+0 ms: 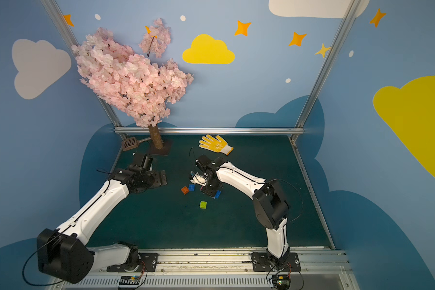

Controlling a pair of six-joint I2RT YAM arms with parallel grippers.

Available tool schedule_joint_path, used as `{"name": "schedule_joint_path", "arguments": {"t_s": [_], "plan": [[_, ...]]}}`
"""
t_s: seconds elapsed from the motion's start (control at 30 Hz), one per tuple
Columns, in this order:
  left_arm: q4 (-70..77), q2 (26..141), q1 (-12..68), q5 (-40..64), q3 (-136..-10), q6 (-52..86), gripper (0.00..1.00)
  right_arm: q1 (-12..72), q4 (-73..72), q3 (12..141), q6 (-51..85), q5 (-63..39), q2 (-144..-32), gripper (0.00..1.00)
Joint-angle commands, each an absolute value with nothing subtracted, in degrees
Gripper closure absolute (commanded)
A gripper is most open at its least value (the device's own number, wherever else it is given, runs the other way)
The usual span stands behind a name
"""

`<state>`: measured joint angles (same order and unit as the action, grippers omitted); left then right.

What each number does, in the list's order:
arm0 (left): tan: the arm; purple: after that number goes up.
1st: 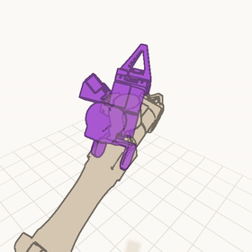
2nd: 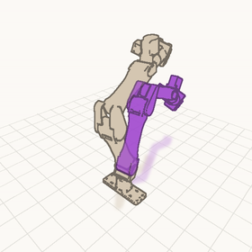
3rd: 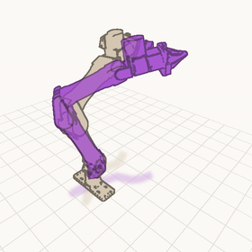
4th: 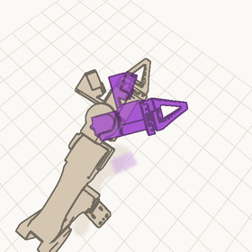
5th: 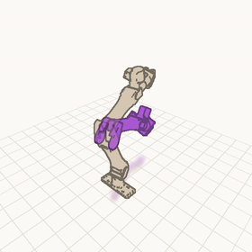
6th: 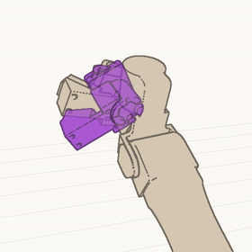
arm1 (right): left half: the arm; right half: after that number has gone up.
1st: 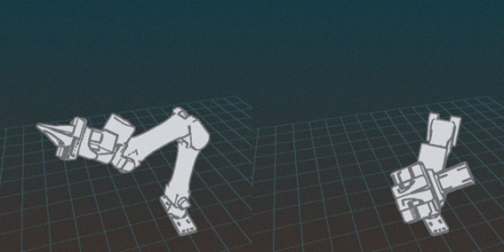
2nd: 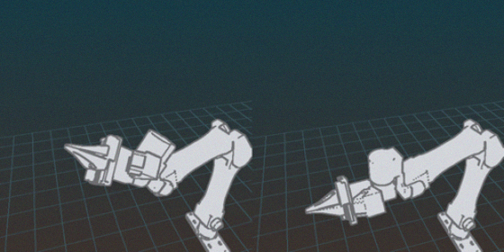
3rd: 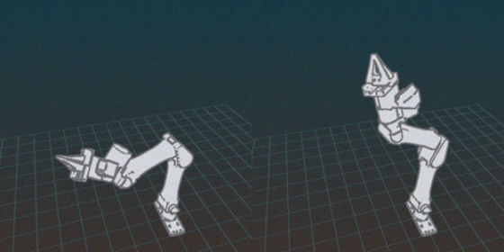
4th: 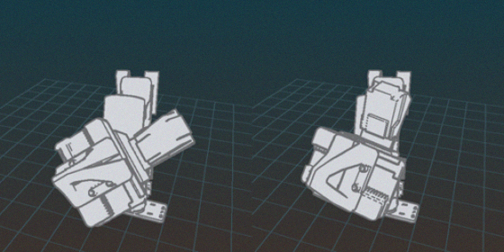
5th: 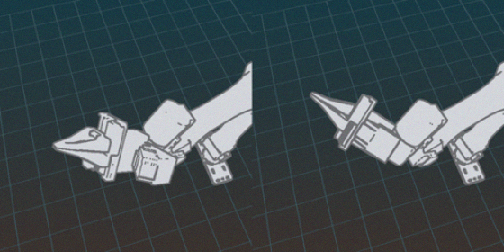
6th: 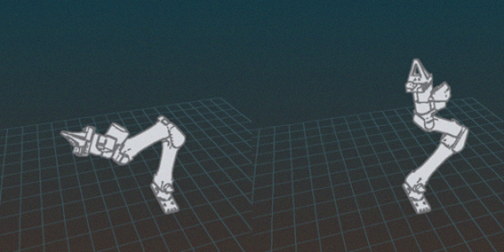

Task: Assemble the letter y with lego
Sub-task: Assemble the lego brick with the lego brick.

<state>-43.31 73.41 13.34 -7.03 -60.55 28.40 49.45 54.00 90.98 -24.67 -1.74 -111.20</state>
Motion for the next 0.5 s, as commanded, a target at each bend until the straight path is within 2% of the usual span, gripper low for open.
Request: {"name": "schedule_joint_path", "arguments": {"t_s": [0.0, 0.47], "plan": [[-44.03, 73.01, 11.43, -3.75, -60.39, 26.07, 0.00, 51.91, 54.19, 92.55, -30.60, 0.88, -112.77, 1.00], [-43.26, 72.78, 7.47, -2.55, -58.42, 24.52, 0.00, 55.44, 50.13, 90.88, -32.33, 1.98, -115.78, 1.00]]}}
